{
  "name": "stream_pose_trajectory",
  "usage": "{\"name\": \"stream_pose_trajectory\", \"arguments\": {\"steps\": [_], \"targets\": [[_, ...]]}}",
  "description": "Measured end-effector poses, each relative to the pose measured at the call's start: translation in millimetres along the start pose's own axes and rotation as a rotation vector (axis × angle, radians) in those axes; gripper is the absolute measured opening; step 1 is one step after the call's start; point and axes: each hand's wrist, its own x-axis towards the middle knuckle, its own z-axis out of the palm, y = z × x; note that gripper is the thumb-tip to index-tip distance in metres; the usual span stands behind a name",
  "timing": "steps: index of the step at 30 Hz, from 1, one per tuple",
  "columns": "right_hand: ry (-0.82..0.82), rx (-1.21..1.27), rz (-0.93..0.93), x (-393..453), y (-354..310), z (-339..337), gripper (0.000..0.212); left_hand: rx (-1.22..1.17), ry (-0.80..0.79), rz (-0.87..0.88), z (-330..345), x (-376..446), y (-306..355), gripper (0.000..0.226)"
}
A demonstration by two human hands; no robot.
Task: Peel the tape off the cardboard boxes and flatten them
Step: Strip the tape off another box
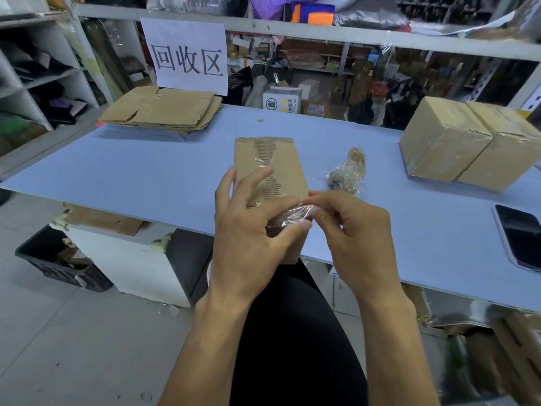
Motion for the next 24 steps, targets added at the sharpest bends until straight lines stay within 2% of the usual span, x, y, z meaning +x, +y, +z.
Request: {"name": "stream_pose_trajectory", "arguments": {"steps": [2, 5, 9, 12, 15, 18, 21, 24], "targets": [[-0.033, 0.085, 0.066, 1.3, -3.6, -6.5, 0.017, -0.049, 0.037, 0.04, 1.3, 0.8, -4.2, 0.022], [-0.046, 0.281, 0.153, 3.5, -11.5, -10.6, 0.027, -0.127, 0.075, 0.018, 3.3, 1.1, -9.4, 0.012], [0.04, 0.567, 0.272, 6.0, -22.1, -3.3, 0.033, -0.103, 0.09, -0.012, 9.2, 1.0, -6.8, 0.011], [0.106, 0.689, 0.285, 7.1, -26.4, 7.6, 0.036, -0.121, 0.069, -0.055, 9.7, 1.4, -1.3, 0.023], [0.093, 0.654, 0.216, 5.9, -24.3, 12.5, 0.04, -0.149, -0.031, -0.062, 1.0, 1.3, 1.3, 0.027], [-0.021, 0.443, 0.042, 3.4, -22.6, 12.1, 0.042, -0.245, -0.142, -0.076, -9.5, 1.3, -1.0, 0.047], [-0.08, 0.271, -0.038, 3.0, -19.8, 11.3, 0.043, -0.341, -0.12, -0.117, -11.2, 2.4, -2.8, 0.045], [-0.087, 0.235, -0.041, 3.1, -13.0, 8.5, 0.043, -0.42, -0.062, -0.137, -7.8, 1.6, 0.4, 0.035]]}}
